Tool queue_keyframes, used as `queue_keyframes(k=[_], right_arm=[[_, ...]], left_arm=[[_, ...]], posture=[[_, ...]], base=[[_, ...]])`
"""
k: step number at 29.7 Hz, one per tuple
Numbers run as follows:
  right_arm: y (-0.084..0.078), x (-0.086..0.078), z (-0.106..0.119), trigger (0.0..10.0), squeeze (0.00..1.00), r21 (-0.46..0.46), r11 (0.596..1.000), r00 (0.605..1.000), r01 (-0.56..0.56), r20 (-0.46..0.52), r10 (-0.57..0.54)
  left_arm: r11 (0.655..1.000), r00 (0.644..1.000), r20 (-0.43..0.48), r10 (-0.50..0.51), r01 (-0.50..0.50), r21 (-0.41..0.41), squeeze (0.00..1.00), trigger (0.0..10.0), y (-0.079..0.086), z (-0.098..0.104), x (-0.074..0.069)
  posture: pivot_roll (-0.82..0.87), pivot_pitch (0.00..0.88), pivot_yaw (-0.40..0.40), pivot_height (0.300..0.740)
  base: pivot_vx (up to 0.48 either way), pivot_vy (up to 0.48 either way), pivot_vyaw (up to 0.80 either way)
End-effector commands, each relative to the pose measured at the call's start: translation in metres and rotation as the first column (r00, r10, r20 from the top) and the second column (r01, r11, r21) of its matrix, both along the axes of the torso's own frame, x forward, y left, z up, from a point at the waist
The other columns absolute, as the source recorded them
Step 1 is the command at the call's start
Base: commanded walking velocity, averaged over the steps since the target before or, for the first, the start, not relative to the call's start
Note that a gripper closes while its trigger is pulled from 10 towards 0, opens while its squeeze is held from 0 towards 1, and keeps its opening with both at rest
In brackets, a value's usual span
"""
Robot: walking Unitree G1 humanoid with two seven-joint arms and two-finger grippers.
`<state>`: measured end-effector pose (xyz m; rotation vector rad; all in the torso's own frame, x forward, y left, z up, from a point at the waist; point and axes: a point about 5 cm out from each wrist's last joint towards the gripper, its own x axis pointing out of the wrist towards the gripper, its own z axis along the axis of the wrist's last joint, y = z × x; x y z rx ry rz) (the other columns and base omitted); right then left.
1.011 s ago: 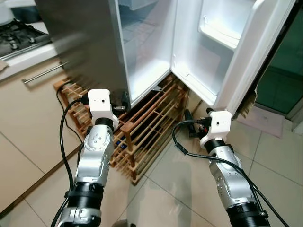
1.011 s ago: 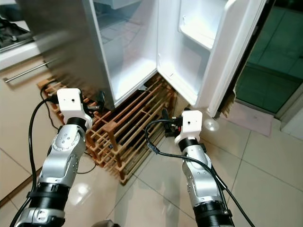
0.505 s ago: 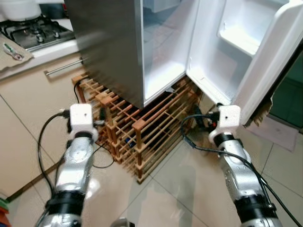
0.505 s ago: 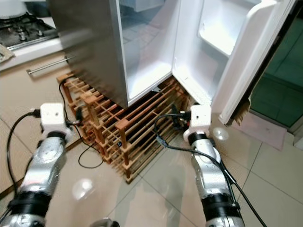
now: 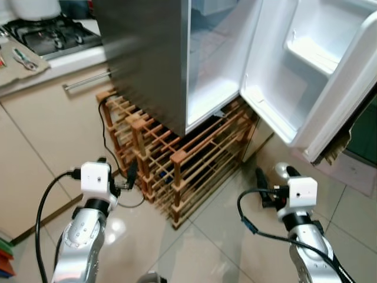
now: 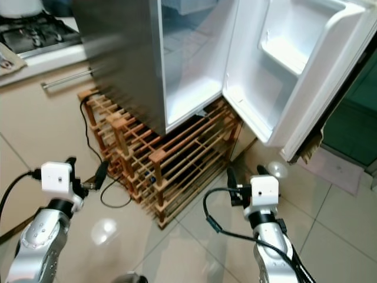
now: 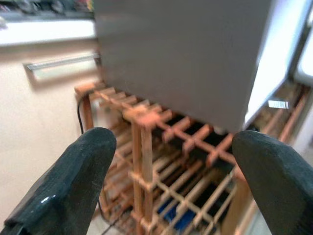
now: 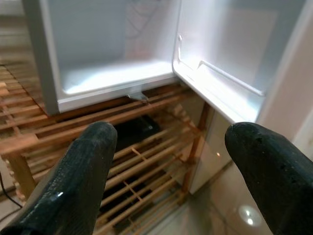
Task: Restocking fridge
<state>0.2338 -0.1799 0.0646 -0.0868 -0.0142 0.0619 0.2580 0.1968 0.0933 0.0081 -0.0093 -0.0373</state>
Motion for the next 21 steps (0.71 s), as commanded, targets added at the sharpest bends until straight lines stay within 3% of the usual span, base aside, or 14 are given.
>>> queue_keyframes(k=[1, 3, 11, 13, 17, 18, 21], right_arm=[[0.002, 0.004, 0.006, 10.0, 0.00, -0.008, 1.000, 1.000, -0.014, 0.022, 0.015], [0.001, 0.010, 0.008, 10.0, 0.00, -0.009, 1.000, 1.000, -0.015, 0.022, 0.016], [0.005, 0.017, 0.011, 10.0, 0.00, -0.008, 1.000, 0.999, -0.020, 0.031, 0.020], [0.005, 0.022, 0.009, 10.0, 0.00, -0.014, 1.000, 1.000, 0.001, 0.010, -0.001], [0.004, 0.027, 0.012, 10.0, 0.00, -0.002, 1.000, 1.000, 0.009, 0.025, -0.009], [0.004, 0.029, 0.012, 10.0, 0.00, 0.002, 1.000, 1.000, 0.013, 0.027, -0.013], [0.005, 0.031, 0.014, 10.0, 0.00, 0.006, 1.000, 0.999, 0.016, 0.032, -0.016]], left_arm=[[1.000, 1.000, 0.024, 0.014, -0.014, -0.015, 0.00, 10.0, 0.000, 0.010, 0.003], [0.999, 0.999, 0.040, 0.014, -0.013, -0.033, 0.00, 10.0, -0.006, 0.018, 0.005], [0.999, 0.999, 0.033, 0.012, -0.011, -0.030, 0.00, 10.0, -0.010, 0.021, 0.009], [0.999, 0.999, 0.035, -0.022, 0.021, 0.026, 0.00, 10.0, -0.021, 0.024, 0.017], [0.997, 0.996, 0.066, -0.053, 0.049, 0.058, 0.00, 10.0, -0.030, 0.034, 0.024], [0.998, 0.995, 0.079, -0.061, 0.060, 0.012, 0.00, 10.0, -0.032, 0.037, 0.025], [0.999, 0.995, 0.083, -0.047, 0.048, -0.018, 0.00, 10.0, -0.031, 0.039, 0.027]], posture=[[0.09, 0.000, -0.021, 0.740], [0.09, 0.000, -0.020, 0.740], [0.10, 0.000, -0.017, 0.740], [0.10, 0.000, -0.015, 0.740], [0.10, 0.000, -0.010, 0.740], [0.10, 0.000, -0.008, 0.740], [0.09, 0.000, -0.004, 0.740]], base=[[0.458, 0.000, 0.43], [0.458, 0.000, 0.43], [0.461, 0.000, 0.43], [0.446, 0.000, 0.46], [0.000, 0.000, 0.00], [0.000, 0.000, 0.00], [0.000, -0.466, 0.00]])
